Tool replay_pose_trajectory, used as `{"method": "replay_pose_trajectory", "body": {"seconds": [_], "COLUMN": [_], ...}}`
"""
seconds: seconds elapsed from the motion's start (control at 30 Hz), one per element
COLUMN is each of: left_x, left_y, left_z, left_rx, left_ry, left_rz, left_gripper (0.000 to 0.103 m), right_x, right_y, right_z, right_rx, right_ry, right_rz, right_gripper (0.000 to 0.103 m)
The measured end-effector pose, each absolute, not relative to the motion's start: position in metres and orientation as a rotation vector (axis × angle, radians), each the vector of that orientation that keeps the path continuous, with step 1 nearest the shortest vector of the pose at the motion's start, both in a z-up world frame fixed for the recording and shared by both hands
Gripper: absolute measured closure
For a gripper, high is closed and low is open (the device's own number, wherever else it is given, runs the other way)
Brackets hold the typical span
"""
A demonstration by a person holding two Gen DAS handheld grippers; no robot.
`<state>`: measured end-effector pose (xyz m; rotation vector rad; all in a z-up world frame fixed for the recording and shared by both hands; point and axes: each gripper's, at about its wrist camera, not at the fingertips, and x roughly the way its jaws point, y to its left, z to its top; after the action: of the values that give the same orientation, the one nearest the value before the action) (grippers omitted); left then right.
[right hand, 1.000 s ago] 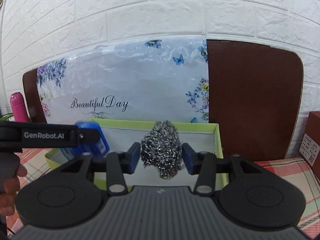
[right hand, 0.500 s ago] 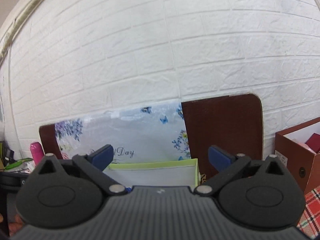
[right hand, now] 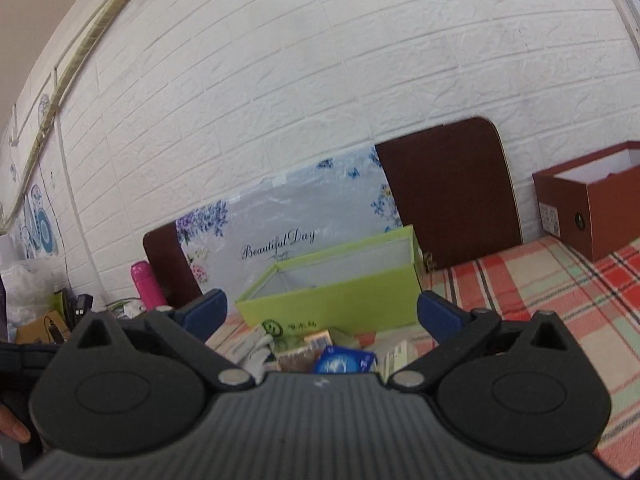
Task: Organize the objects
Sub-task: 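Grasp the red tape roll with left gripper while right gripper grasps black tape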
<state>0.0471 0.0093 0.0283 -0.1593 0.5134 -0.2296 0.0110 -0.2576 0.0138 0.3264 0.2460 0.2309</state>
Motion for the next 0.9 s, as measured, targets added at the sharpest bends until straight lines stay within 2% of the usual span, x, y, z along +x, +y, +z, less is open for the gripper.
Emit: {"method": "replay_pose_trajectory", "body": {"seconds": [0.23, 0.47, 0.6, 0.73, 0.9], "left_x": [0.033, 0.031, 0.034, 0.041, 0.051], "left_y": [0.012, 0.021, 0.026, 0.025, 0.022], "left_z": [-0.006, -0.025, -0.028, -0.028, -0.030], "left_rx": [-0.151, -0.149, -0.160, -0.154, -0.144], "left_ry": [0.576, 0.616, 0.627, 0.622, 0.620], "left_rz": [-0.190, -0.167, -0.149, -0.149, -0.160], "left_gripper": [0.007, 0.007, 0.007, 0.007, 0.008], "right_x": [0.001, -0.003, -0.004, -0.003, 0.000], "right_y": [-0.246, -0.222, -0.223, -0.225, -0.227], "right_z": [-0.024, -0.048, -0.056, -0.055, -0.057], "right_rx": [0.360, 0.248, 0.254, 0.235, 0.242], "right_ry": [0.400, 0.559, 0.586, 0.586, 0.608], "right_rz": [0.268, 0.241, 0.224, 0.209, 0.211], "right_gripper": [0.000, 0.000, 0.001, 0.025, 0.047]}}
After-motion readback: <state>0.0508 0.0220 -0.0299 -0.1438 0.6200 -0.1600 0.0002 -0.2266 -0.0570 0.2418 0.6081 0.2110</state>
